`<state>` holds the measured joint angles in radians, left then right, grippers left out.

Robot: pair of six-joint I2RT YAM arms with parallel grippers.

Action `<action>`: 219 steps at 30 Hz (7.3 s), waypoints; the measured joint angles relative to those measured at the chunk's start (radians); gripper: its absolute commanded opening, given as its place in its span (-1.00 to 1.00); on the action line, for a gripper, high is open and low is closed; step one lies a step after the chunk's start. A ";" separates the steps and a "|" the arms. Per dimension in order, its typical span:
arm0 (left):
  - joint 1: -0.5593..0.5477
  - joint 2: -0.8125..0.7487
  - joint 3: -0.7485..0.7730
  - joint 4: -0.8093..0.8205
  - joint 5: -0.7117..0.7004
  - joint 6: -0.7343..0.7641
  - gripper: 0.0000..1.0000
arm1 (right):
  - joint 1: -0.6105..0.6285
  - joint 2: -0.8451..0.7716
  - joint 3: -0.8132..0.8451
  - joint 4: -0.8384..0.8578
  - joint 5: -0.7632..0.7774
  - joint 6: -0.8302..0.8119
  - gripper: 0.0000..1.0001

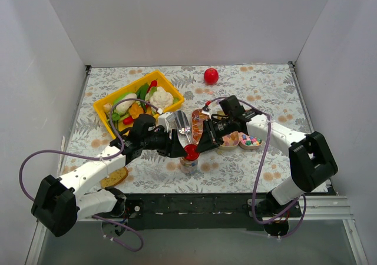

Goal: Pack the candies
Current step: Close the bottle lid on the packing bottle, then screw the bottle lid onto the packing bottle.

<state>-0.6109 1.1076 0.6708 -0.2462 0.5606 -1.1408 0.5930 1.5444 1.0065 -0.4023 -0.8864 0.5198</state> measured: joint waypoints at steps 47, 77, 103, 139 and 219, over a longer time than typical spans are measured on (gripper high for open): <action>0.000 0.024 0.031 -0.049 -0.017 0.037 -0.11 | 0.076 0.054 0.162 -0.251 0.196 -0.174 0.00; -0.027 -0.013 0.067 -0.137 -0.074 0.124 -0.38 | 0.277 0.016 0.248 -0.255 0.562 -0.271 0.64; -0.033 -0.089 -0.048 -0.005 -0.119 0.047 -0.31 | 0.358 -0.066 0.166 -0.163 0.724 -0.196 0.15; -0.033 -0.093 -0.040 -0.008 -0.155 0.045 -0.67 | 0.324 -0.172 0.029 -0.029 0.821 -0.065 0.00; -0.524 -0.167 -0.308 0.249 -0.940 -0.010 0.96 | -0.015 -0.045 0.280 -0.247 0.535 -0.133 0.28</action>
<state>-1.1347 0.9405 0.3626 0.0025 -0.3790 -1.1503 0.5777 1.4994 1.2869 -0.6495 -0.3515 0.3866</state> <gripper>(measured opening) 0.981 0.664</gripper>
